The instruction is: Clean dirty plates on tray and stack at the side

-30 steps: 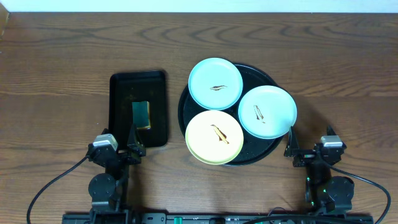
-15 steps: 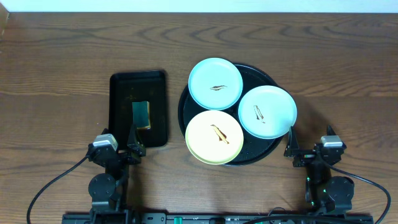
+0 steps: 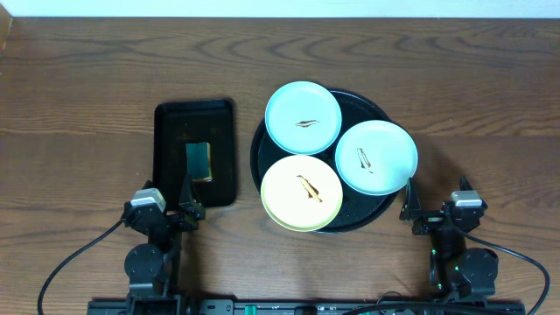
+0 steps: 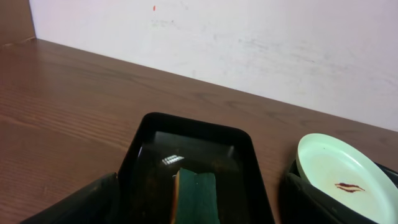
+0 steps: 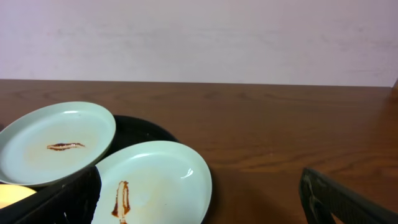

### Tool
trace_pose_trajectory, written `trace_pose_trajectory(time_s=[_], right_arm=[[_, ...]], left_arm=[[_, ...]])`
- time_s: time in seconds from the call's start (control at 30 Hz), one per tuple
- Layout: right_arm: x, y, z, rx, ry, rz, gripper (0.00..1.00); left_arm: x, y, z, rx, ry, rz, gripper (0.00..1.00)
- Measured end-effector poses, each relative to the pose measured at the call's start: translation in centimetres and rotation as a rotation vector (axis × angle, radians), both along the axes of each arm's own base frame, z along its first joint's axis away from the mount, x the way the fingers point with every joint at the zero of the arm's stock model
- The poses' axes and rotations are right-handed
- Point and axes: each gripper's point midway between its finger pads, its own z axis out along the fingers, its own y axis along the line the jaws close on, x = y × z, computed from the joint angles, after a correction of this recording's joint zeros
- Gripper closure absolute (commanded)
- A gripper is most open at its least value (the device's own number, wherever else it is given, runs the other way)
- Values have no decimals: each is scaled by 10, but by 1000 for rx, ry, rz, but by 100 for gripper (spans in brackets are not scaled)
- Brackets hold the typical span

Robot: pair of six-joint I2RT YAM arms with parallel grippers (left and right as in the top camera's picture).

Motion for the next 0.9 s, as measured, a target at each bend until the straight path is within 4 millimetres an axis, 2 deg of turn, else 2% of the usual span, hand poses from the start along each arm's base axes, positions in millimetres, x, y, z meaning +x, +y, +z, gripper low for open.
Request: trace_pose_trajectory(time_s=[0.77, 0.9], right_arm=[[0, 0, 0, 2, 0, 0, 1], [0, 0, 0, 46, 2, -3, 1]], left_arm=[[0, 0, 0, 0, 0, 0, 18], [0, 0, 0, 0, 0, 0, 18]])
